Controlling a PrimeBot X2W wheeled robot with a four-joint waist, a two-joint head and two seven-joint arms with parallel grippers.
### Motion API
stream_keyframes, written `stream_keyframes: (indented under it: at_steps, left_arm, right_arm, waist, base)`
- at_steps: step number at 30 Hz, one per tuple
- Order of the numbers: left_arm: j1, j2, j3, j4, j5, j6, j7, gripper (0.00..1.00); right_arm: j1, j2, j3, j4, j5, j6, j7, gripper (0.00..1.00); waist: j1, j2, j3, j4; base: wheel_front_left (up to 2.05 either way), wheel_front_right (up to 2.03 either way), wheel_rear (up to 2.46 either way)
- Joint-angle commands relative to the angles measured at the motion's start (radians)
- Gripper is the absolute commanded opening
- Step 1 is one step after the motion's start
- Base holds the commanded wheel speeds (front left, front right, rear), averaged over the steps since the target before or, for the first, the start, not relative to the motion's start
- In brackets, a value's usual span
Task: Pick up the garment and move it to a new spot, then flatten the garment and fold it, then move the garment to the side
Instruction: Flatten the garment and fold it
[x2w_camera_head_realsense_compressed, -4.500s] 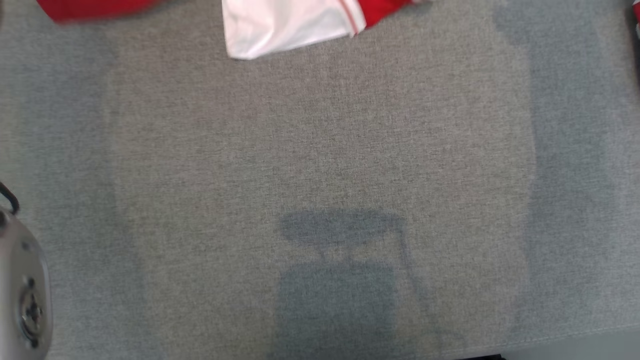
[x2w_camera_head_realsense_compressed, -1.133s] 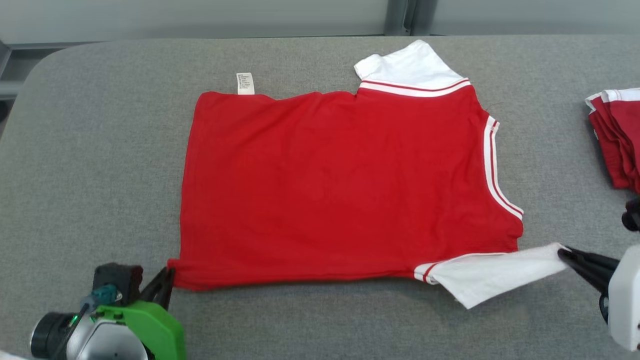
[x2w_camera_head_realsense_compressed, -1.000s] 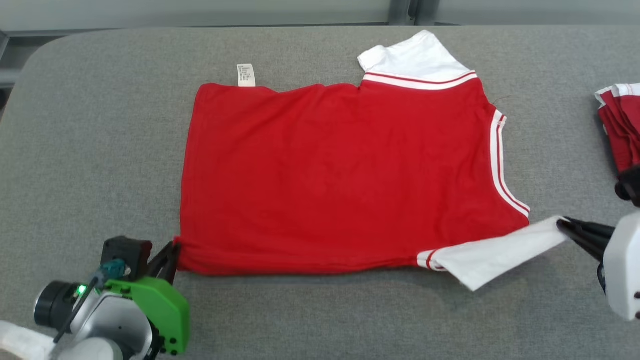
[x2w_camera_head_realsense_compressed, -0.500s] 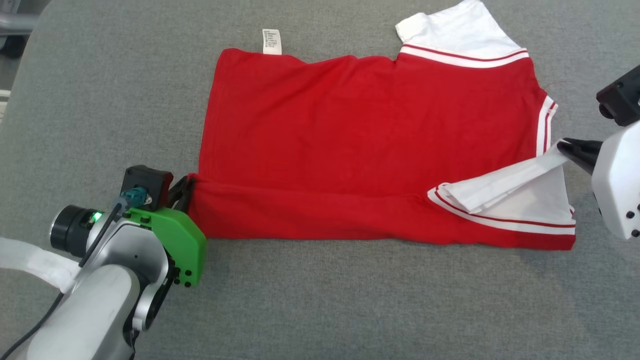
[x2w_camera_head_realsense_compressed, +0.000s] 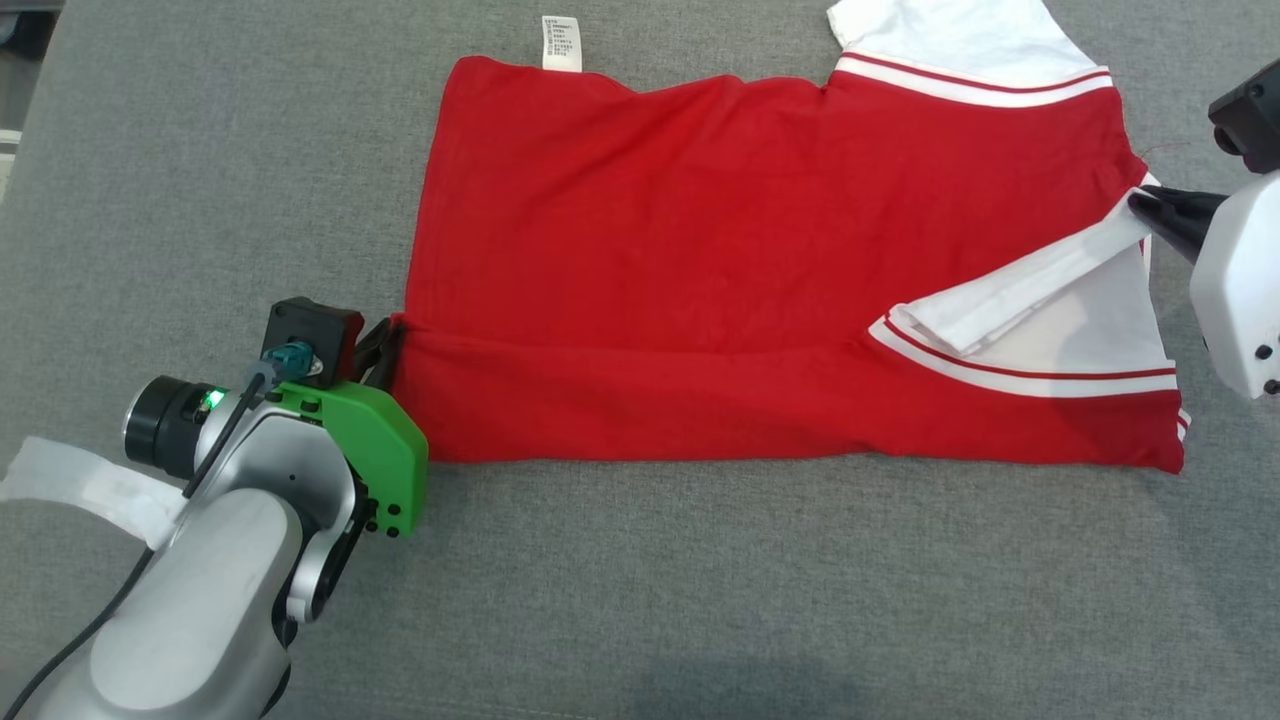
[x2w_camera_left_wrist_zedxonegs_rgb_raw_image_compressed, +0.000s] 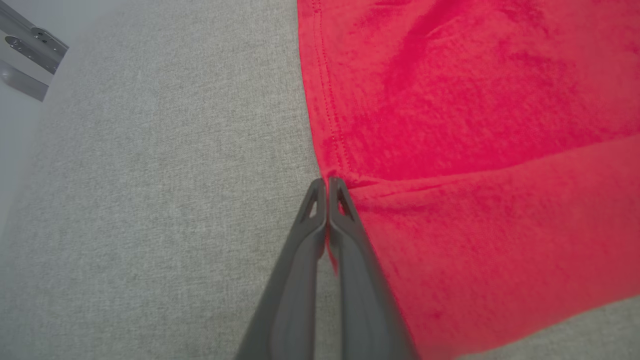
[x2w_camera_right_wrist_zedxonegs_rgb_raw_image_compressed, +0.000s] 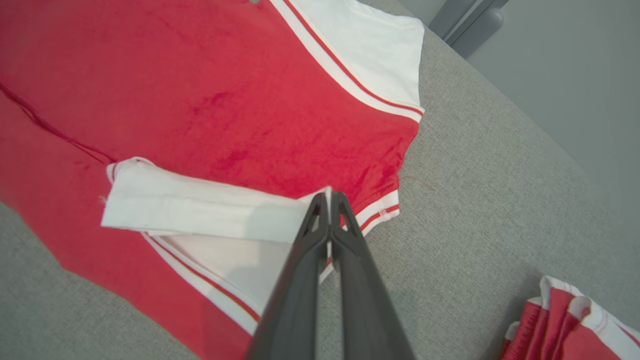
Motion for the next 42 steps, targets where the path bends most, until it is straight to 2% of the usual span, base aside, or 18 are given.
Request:
stream_keyframes:
  at_steps: [1, 5, 6, 7, 8, 9, 13, 19, 24, 28, 31, 35, 42]
  left_arm:
    - [-0.019, -0.002, 0.000, 0.007, 0.003, -0.005, -0.008, 0.00]
    - [-0.027, -0.011, -0.003, 0.025, -0.003, -0.013, -0.019, 0.00]
    - [-0.033, -0.013, -0.001, 0.027, 0.001, -0.012, -0.030, 0.19]
    - [-0.037, -0.016, -0.002, 0.031, 0.006, -0.012, -0.035, 0.47]
    - [-0.038, -0.017, -0.005, 0.036, 0.008, -0.013, -0.037, 1.00]
    - [-0.039, -0.018, -0.006, 0.040, 0.008, -0.013, -0.039, 1.00]
    - [-0.043, -0.024, -0.007, 0.052, 0.009, -0.005, -0.050, 1.00]
    - [-0.008, -0.023, 0.009, 0.058, 0.005, 0.015, -0.100, 1.00]
    - [0.037, -0.018, 0.031, 0.042, -0.005, 0.053, -0.142, 1.00]
    - [0.101, -0.015, 0.045, 0.021, -0.023, 0.085, -0.159, 1.00]
    - [0.144, -0.015, 0.049, 0.013, -0.031, 0.103, -0.170, 1.00]
    - [0.187, -0.024, 0.046, 0.014, -0.047, 0.120, -0.171, 1.00]
    - [0.215, -0.031, 0.042, 0.039, -0.068, 0.128, -0.161, 1.00]
  right_arm:
    - [-0.011, 0.004, 0.007, 0.011, -0.002, -0.001, -0.009, 0.00]
    - [-0.032, 0.018, 0.022, 0.034, 0.002, -0.001, -0.029, 0.00]
    - [-0.039, 0.021, 0.027, 0.039, -0.002, -0.001, -0.038, 0.00]
    - [-0.048, 0.025, 0.028, 0.042, -0.011, -0.001, -0.056, 0.00]
    - [-0.056, 0.029, 0.030, 0.047, -0.021, -0.001, -0.075, 0.46]
    - [-0.062, 0.038, 0.026, 0.060, -0.028, -0.001, -0.091, 1.00]
    - [-0.081, 0.063, 0.032, 0.084, -0.049, -0.001, -0.147, 1.00]
    - [-0.049, 0.104, -0.018, 0.112, -0.093, -0.001, -0.238, 1.00]
    - [0.033, 0.135, -0.084, 0.101, -0.111, -0.001, -0.231, 1.00]
    - [0.151, 0.188, -0.177, 0.073, -0.140, -0.001, -0.203, 1.00]
    - [0.234, 0.251, -0.266, 0.049, -0.198, -0.001, -0.210, 1.00]
    - [0.345, 0.380, -0.385, -0.003, -0.255, -0.001, -0.236, 1.00]
    - [0.482, 0.505, -0.452, -0.048, -0.345, -0.001, -0.254, 1.00]
  waist:
    - [0.0000, 0.0000, 0.001, -0.001]
    - [0.0000, 0.0000, 0.005, -0.004]
    - [0.0000, 0.0000, 0.006, -0.004]
    - [0.0000, 0.0000, 0.008, -0.004]
    - [0.0000, 0.0000, 0.008, -0.004]
    - [0.0000, 0.0000, 0.009, -0.004]
    - [0.0000, 0.0000, 0.005, -0.005]
    - [0.0000, 0.0000, -0.020, -0.007]
    - [0.0000, 0.0000, -0.049, -0.011]
    - [0.0000, 0.0000, -0.074, -0.020]
    - [0.0000, 0.0000, -0.086, -0.028]
    - [0.0000, 0.0000, -0.098, -0.036]
    - [0.0000, 0.0000, -0.103, -0.056]
  base:
    - [0.00, 0.00, 0.00]
    - [0.00, 0.00, 0.00]
    - [0.00, 0.00, 0.00]
    - [0.00, 0.00, 0.00]
    - [0.00, 0.00, 0.00]
    - [0.00, 0.00, 0.00]
    - [0.00, 0.00, 0.00]
    - [0.00, 0.00, 0.00]
    - [0.00, 0.00, 0.00]
    - [0.00, 0.00, 0.00]
    - [0.00, 0.00, 0.00]
    - [0.00, 0.00, 0.00]
    - [0.00, 0.00, 0.00]
